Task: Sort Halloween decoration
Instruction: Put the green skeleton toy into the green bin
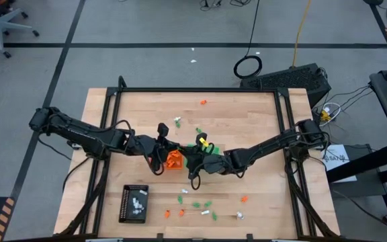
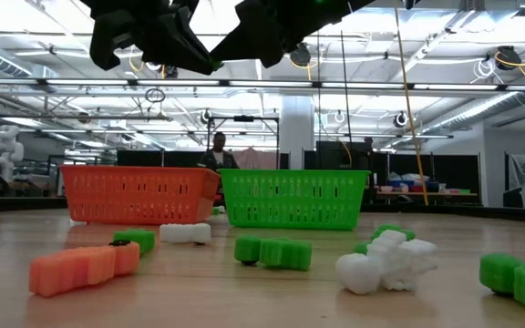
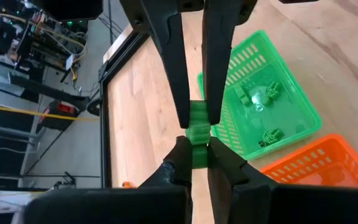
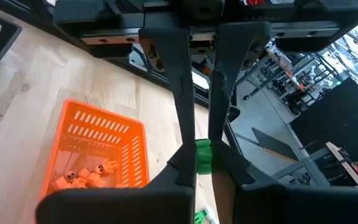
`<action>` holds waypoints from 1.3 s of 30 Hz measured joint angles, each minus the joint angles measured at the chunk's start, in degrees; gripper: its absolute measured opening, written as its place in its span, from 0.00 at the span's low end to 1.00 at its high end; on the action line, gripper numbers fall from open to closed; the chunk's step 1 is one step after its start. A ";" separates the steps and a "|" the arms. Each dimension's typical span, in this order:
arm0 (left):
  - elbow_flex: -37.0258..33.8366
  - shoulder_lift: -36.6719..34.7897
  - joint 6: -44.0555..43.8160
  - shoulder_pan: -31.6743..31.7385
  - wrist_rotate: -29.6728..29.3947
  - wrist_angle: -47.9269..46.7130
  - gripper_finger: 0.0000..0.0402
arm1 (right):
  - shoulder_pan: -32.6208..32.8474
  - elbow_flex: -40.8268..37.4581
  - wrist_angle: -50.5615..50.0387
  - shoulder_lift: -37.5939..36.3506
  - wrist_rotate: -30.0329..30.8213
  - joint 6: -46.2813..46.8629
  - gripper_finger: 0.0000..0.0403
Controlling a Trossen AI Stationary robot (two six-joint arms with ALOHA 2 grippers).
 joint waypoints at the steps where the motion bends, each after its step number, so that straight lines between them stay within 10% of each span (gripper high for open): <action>1: 0.00 0.00 -0.69 0.00 -0.15 0.04 0.05 | 0.00 0.00 0.02 0.00 0.06 0.00 0.02; 16: 0.00 -2.25 -19.51 -1.24 -1.53 -4.73 0.63 | 2.08 0.01 -3.34 -3.24 0.20 3.79 0.01; 39: -5.81 -12.92 -40.58 -4.42 -4.59 -16.41 0.67 | 12.11 0.04 -33.60 -21.04 -3.02 10.46 0.01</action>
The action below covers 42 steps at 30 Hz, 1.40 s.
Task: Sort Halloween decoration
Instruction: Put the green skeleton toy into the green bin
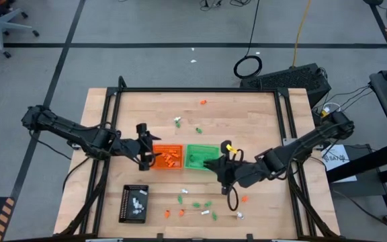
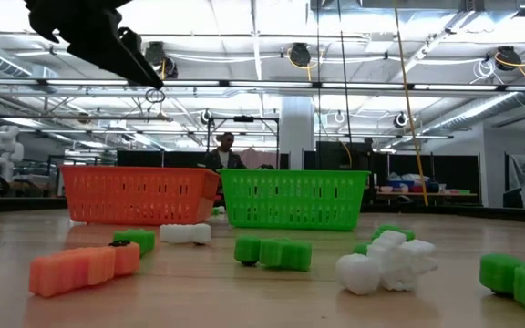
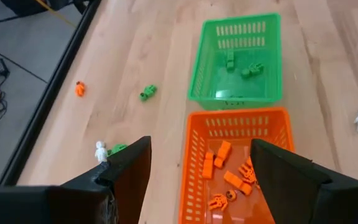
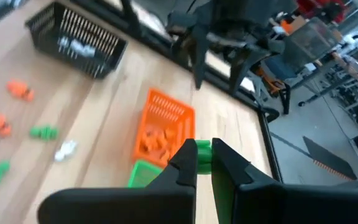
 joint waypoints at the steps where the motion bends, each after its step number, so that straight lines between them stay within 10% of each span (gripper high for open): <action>1: 0.00 -0.02 -0.55 0.00 -0.11 0.05 0.67 | 0.08 0.00 -1.16 -0.24 -0.02 -0.03 0.01; 19: -0.04 0.00 -1.15 0.02 -0.16 0.61 0.67 | -0.05 -0.02 -10.29 -1.21 0.11 1.78 0.01; 31: -0.04 0.04 0.46 0.02 -0.18 3.71 0.67 | -3.05 -1.20 -10.19 0.44 -0.76 22.42 0.01; 42: -0.04 0.04 1.84 0.09 -0.19 4.62 0.67 | -10.72 -14.36 6.78 3.90 -7.14 33.06 0.01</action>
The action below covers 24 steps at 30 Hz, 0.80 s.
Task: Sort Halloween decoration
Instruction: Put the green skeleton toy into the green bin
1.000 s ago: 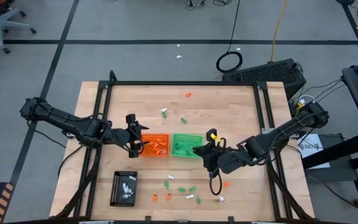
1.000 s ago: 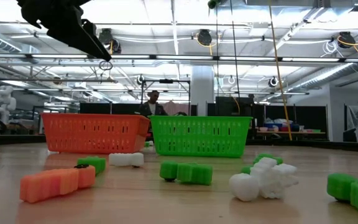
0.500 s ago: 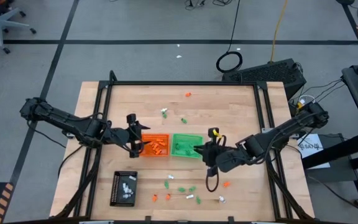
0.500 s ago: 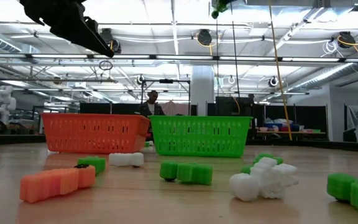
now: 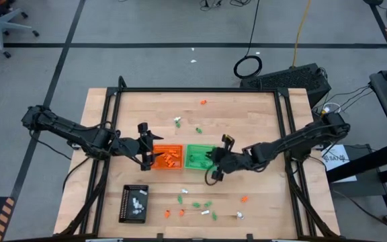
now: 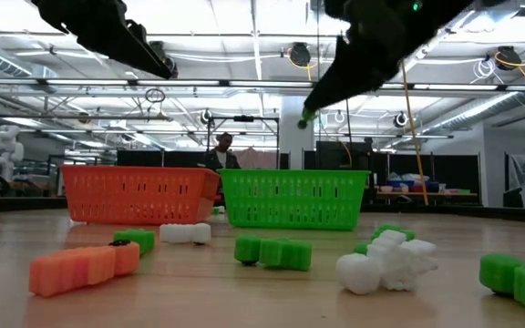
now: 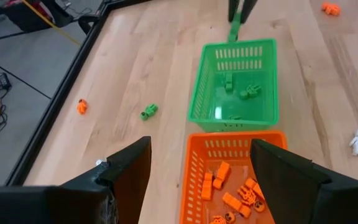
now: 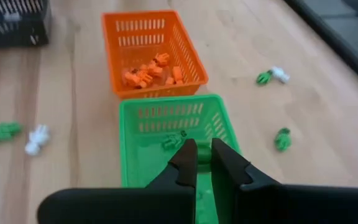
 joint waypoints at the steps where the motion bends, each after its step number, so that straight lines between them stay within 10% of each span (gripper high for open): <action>1: 0.00 0.00 0.03 0.02 -0.04 0.03 0.67 | -0.76 -1.14 2.43 0.00 -0.72 0.66 0.01; 11: 0.00 0.00 0.01 -0.03 -0.17 0.19 0.67 | -4.55 -6.80 9.13 1.88 -7.18 3.06 0.03; 24: 2.16 0.00 0.54 0.26 -3.12 3.21 0.67 | -4.65 -6.80 9.70 1.68 -7.66 -4.07 0.32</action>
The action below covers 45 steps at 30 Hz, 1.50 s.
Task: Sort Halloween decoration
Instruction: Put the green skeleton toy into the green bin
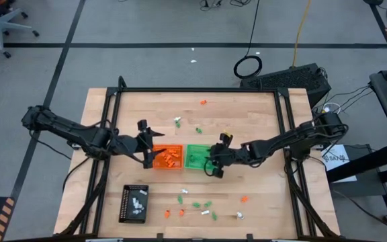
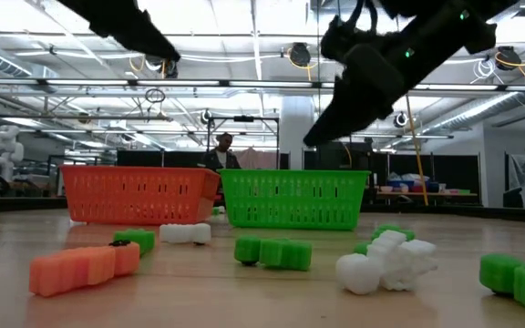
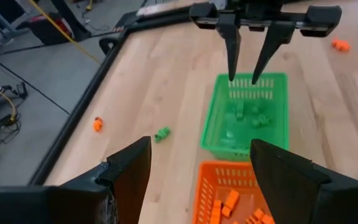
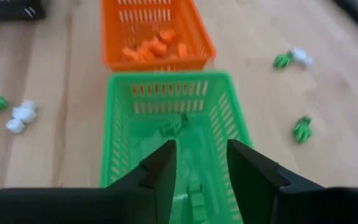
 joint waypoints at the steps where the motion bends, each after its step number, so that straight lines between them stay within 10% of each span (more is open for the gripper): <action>1: 0.70 0.02 0.62 0.35 0.00 -0.04 0.67 | 0.17 0.02 0.03 -0.83 -0.02 -1.24 0.33; 19: 13.29 7.07 14.83 21.25 0.65 -3.56 0.67 | 1.79 0.00 -1.21 -5.87 0.19 -20.40 0.32; 45: 13.47 35.67 -34.01 34.91 12.18 -2.09 0.39 | 1.79 0.00 -8.53 -5.86 1.68 -12.14 0.32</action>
